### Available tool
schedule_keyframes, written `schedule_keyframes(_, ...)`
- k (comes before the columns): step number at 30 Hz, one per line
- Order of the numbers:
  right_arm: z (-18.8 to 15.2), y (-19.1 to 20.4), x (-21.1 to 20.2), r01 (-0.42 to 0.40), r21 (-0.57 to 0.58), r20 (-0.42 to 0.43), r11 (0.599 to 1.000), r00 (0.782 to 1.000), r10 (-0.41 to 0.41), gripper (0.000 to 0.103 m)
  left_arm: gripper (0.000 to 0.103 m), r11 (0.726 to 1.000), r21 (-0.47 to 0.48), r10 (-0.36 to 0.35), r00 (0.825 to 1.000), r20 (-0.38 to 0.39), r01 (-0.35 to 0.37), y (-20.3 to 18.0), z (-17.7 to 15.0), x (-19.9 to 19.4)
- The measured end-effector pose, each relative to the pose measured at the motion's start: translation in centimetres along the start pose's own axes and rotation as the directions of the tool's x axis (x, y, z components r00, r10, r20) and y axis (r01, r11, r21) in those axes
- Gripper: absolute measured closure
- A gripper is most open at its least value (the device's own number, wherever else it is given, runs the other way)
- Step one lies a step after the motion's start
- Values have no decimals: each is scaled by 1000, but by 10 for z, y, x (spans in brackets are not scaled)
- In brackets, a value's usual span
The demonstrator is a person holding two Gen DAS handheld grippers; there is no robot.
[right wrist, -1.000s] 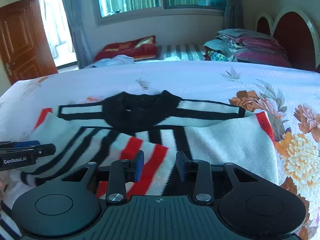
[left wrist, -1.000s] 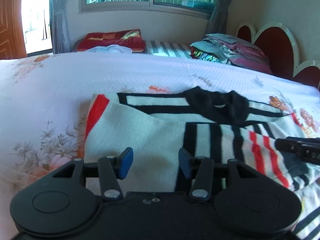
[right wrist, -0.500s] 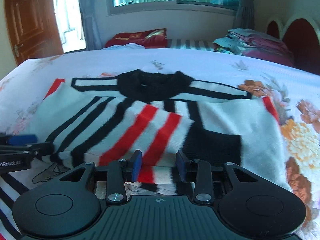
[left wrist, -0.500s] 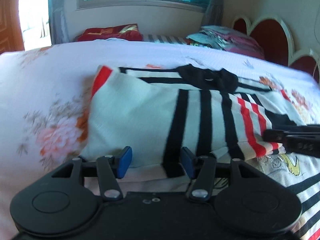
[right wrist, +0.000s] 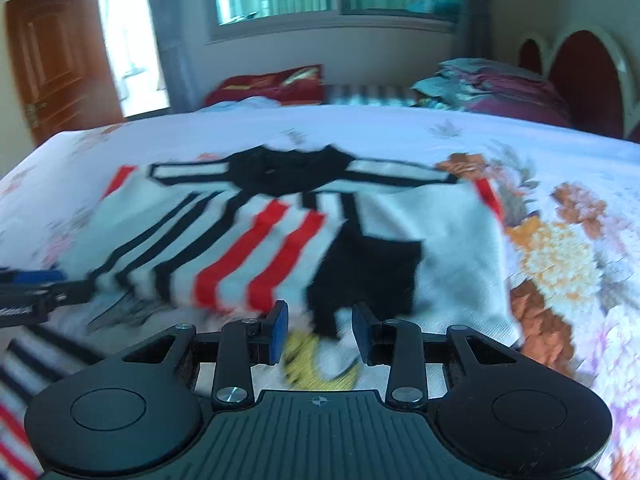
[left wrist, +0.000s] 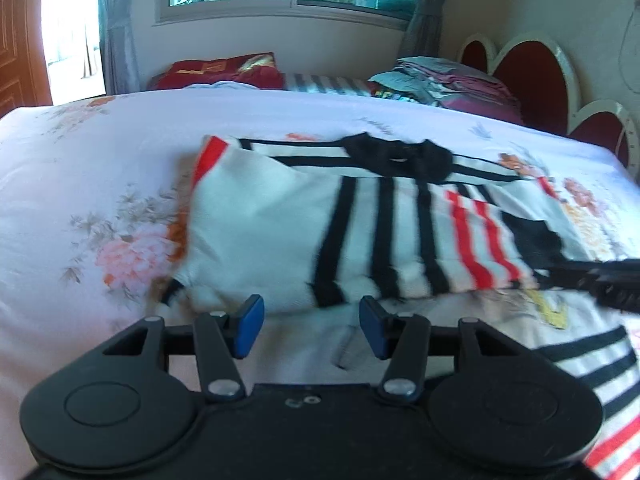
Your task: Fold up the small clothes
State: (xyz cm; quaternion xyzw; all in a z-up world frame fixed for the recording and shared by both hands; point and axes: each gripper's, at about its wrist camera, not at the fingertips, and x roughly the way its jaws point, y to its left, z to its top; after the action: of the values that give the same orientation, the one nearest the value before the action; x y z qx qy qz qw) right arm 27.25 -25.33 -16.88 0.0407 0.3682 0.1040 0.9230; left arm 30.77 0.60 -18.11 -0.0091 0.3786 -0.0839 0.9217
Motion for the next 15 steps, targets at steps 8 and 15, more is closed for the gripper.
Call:
schedule_keyframes(8, -29, 36, -5, -130, -39, -62, 991, 990, 127, 67, 52, 999, 26, -41, 999, -29, 42, -46, -32, -13)
schedule_keyframes(15, -61, 36, -13, -110, -187, -85, 976, 992, 96, 67, 48, 993, 117, 38, 998, -49, -32, -43, -68, -23)
